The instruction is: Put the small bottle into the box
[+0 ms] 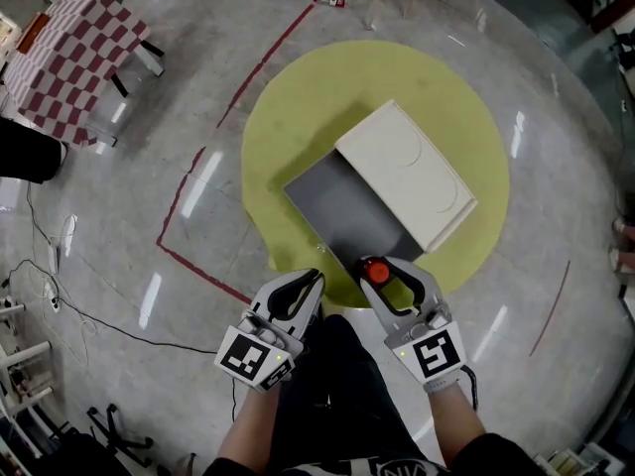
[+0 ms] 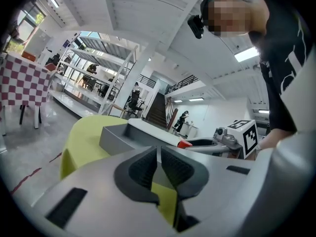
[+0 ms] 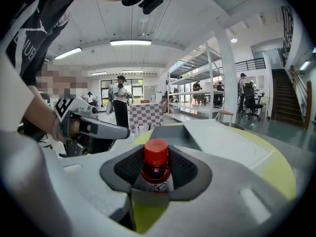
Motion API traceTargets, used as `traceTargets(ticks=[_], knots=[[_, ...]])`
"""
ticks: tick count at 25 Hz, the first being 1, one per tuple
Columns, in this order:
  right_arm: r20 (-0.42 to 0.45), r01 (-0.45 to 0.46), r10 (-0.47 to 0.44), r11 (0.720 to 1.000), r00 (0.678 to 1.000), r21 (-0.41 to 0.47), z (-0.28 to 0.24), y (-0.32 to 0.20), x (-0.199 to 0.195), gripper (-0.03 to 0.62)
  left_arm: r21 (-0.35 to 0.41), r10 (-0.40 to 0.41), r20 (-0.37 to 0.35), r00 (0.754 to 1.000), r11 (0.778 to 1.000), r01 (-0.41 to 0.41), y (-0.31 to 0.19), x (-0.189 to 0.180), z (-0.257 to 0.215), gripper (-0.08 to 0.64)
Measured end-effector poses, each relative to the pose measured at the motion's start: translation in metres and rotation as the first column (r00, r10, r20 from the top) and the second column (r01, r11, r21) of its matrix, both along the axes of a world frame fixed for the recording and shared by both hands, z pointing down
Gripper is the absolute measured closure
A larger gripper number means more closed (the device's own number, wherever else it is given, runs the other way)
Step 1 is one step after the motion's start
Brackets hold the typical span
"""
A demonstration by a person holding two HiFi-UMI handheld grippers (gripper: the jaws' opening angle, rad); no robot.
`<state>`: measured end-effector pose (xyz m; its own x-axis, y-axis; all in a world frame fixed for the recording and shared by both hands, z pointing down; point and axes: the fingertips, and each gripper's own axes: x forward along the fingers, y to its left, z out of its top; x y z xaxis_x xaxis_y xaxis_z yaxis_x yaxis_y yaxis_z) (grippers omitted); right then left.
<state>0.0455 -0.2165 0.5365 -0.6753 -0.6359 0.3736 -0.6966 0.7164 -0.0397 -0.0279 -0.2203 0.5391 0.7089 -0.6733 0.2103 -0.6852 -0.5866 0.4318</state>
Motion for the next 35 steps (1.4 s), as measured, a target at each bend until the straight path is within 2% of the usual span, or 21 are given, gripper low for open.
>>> traceTargets(ticks=[5,10,16,24,27,31,35], knots=[[0.000,0.036,-0.036,0.999,0.999,0.007,0.003,0.005,-0.003,0.451,0.007,0.012,-0.009,1.000,1.000,-0.012,-0.009,0.003,0.000,0.528],[0.018,0.022,-0.022,1.000,1.000,-0.018,0.006,0.007,-0.004,0.448,0.008,0.038,-0.012,0.999,0.999,-0.038,-0.011,0.008,-0.002,0.528],[0.111,0.013,-0.006,0.998,0.994,-0.061,-0.006,0.010,-0.003,0.437,0.031,0.061,-0.010,0.998,0.998,-0.061,-0.014,0.009,-0.018,0.528],[0.233,-0.066,0.080,0.996,0.969,-0.067,-0.037,0.004,0.016,0.437,0.059,0.091,-0.013,0.996,0.994,-0.090,-0.020,0.014,-0.035,0.528],[0.229,-0.085,0.095,0.995,0.969,-0.055,-0.048,0.001,0.021,0.439,0.073,0.107,-0.018,0.994,0.992,-0.105,-0.021,0.017,-0.041,0.528],[0.215,-0.106,0.113,0.993,0.970,-0.042,-0.064,0.000,0.027,0.461,0.089,0.128,-0.015,0.992,0.988,-0.126,-0.021,0.021,-0.056,0.528],[0.221,-0.160,0.164,0.986,0.961,-0.034,-0.080,-0.006,0.036,0.534,0.108,0.148,-0.012,0.989,0.983,-0.146,-0.020,0.022,-0.069,0.531]])
